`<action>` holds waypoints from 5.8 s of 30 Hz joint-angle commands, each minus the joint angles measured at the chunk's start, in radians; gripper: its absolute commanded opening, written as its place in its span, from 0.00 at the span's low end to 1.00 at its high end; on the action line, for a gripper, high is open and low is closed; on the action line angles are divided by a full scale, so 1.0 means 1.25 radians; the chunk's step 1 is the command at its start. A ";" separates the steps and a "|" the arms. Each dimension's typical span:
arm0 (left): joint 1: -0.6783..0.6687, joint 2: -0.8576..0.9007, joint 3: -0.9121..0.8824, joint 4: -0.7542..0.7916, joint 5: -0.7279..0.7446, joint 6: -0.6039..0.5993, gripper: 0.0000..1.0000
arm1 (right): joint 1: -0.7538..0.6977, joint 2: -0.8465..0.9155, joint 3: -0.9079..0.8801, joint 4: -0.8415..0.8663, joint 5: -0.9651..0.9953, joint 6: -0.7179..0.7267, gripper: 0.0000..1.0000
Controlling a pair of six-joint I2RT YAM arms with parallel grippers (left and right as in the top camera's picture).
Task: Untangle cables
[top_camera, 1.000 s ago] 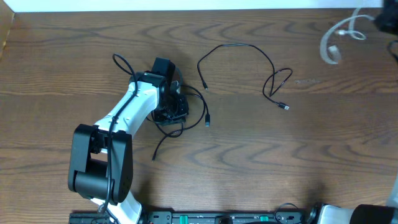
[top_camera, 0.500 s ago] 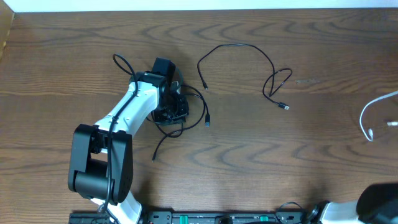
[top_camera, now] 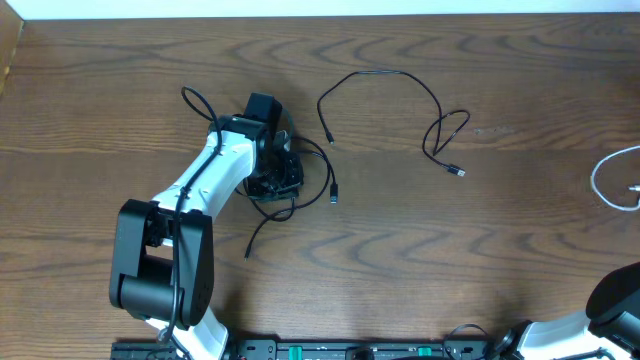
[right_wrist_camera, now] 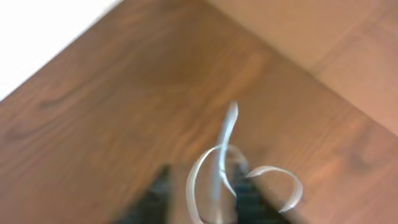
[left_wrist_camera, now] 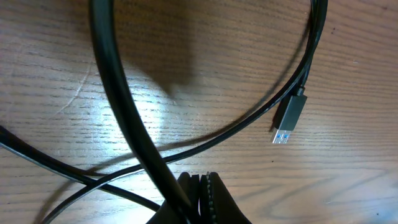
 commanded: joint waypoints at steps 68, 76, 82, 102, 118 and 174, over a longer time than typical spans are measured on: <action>-0.003 -0.013 -0.005 -0.009 0.001 0.013 0.08 | 0.372 -0.065 0.250 -0.055 -0.070 -0.126 0.01; -0.003 -0.013 -0.005 -0.020 0.001 0.013 0.08 | 0.236 -0.045 0.249 -0.047 0.207 -0.126 0.01; -0.003 -0.013 -0.005 -0.021 0.001 0.013 0.08 | 0.133 -0.028 0.247 -0.056 0.211 -0.123 0.01; -0.003 -0.013 -0.005 -0.027 0.001 0.013 0.08 | 0.036 0.089 0.247 -0.166 -0.124 -0.074 0.78; -0.053 -0.014 -0.005 0.199 0.507 0.208 0.08 | 0.216 0.102 0.245 -0.478 -0.339 -0.205 0.83; -0.105 -0.352 0.036 0.600 0.601 -0.070 0.08 | 0.728 0.111 -0.235 -0.109 -0.446 -0.224 0.92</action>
